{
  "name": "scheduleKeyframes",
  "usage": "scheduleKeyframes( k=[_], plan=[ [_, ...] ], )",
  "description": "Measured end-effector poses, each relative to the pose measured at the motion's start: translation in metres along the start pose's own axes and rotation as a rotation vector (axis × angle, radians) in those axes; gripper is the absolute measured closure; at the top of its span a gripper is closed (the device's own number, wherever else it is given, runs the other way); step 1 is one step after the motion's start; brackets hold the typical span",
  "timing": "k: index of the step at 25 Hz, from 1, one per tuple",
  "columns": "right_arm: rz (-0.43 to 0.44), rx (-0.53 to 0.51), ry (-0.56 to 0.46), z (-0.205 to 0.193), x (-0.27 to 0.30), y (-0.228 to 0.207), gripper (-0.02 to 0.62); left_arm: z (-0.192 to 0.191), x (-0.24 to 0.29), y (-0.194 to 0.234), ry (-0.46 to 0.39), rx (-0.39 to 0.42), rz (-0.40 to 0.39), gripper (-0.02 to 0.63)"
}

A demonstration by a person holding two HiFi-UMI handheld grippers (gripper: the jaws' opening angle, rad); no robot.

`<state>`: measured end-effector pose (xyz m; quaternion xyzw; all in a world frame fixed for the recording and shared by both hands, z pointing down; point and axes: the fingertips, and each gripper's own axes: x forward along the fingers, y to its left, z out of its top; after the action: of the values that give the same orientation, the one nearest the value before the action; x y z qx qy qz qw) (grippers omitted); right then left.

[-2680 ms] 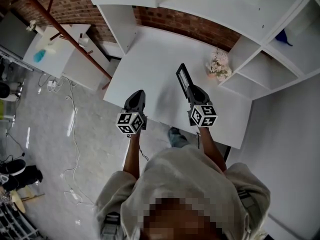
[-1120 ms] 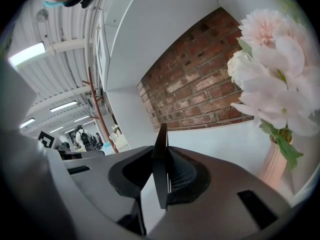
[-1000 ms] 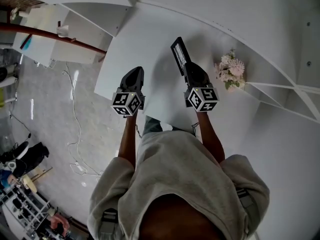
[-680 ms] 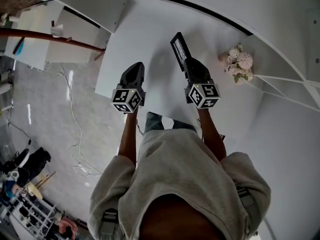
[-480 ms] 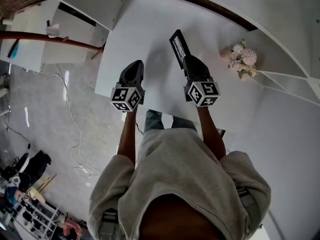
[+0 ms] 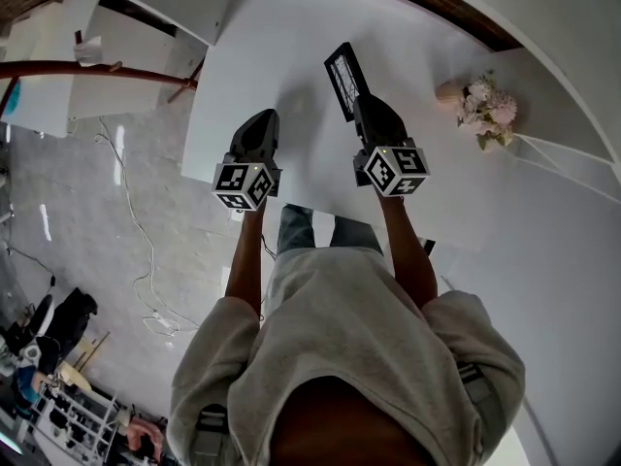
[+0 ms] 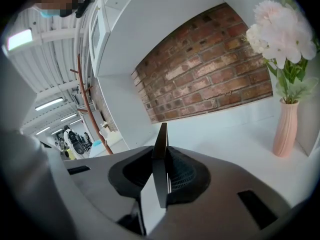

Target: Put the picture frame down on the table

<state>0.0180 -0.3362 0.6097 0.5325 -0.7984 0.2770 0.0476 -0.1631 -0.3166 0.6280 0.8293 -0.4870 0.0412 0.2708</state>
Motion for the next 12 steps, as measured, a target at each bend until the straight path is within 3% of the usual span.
scheduleKeyframes(
  k=[12],
  plan=[
    [0.056,0.039,0.001,-0.018,0.036,0.006,0.514,-0.017,-0.001,0.02,-0.002,-0.033,0.054,0.589]
  ],
)
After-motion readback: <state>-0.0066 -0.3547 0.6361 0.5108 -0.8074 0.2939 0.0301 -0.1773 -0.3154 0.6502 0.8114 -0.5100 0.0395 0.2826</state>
